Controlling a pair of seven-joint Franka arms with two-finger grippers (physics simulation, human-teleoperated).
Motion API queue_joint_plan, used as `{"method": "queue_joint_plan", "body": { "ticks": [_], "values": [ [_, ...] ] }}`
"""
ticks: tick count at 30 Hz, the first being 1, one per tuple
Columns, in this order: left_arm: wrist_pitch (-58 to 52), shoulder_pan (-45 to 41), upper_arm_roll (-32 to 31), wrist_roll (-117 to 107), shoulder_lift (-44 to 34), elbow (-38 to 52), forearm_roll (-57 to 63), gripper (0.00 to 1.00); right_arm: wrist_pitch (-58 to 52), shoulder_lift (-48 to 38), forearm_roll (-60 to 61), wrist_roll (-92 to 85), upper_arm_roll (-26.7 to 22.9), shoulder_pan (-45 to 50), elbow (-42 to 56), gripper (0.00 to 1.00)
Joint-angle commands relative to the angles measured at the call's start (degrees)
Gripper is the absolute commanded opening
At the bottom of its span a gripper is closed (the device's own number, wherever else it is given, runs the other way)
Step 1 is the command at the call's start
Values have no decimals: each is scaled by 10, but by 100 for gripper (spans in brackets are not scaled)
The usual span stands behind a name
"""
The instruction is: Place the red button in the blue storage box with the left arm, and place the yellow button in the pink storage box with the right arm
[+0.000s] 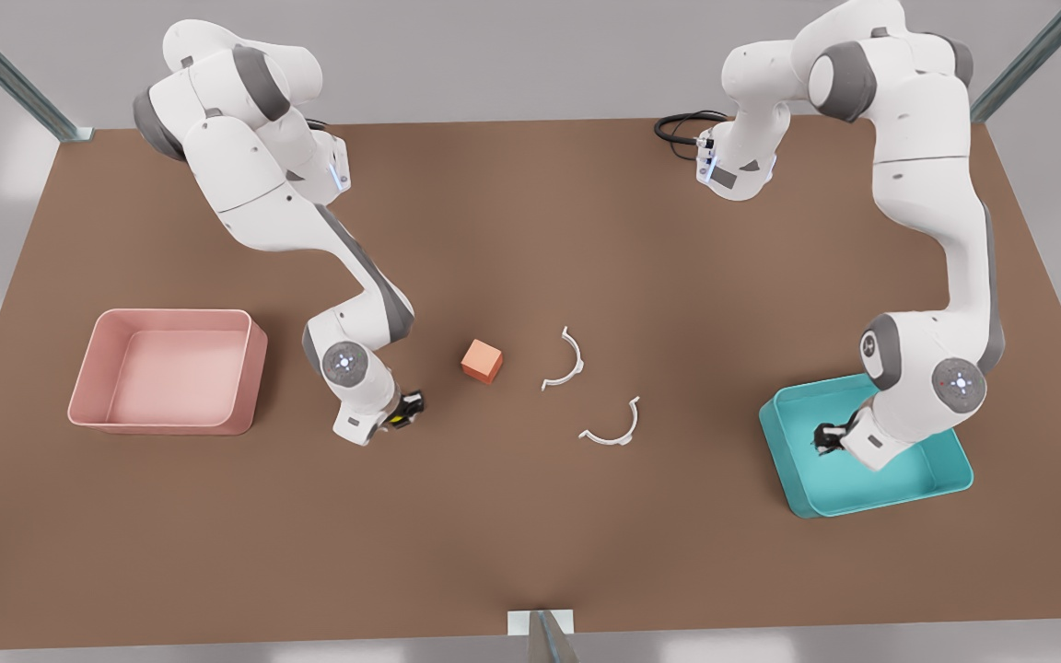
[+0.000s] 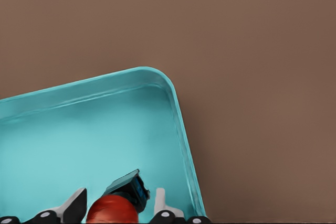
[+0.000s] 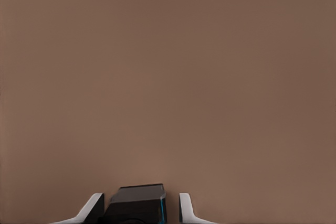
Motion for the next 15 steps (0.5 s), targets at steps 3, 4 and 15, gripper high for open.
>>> {"method": "queue_joint_plan", "body": {
  "ticks": [3, 4, 15],
  "values": [
    [-102, -13, -4, 89, -26, 14, 5, 100, 33, 0, -4, -1, 0, -1, 1, 39],
    [-116, -20, -9, 66, -36, 48, 3, 100, 30, -4, -4, -1, 0, -1, 1, 39],
    [-346, -55, -9, -69, -242, 89, 24, 100, -90, -108, -4, -71, 1, -59, 1, 39]
  ]
}}
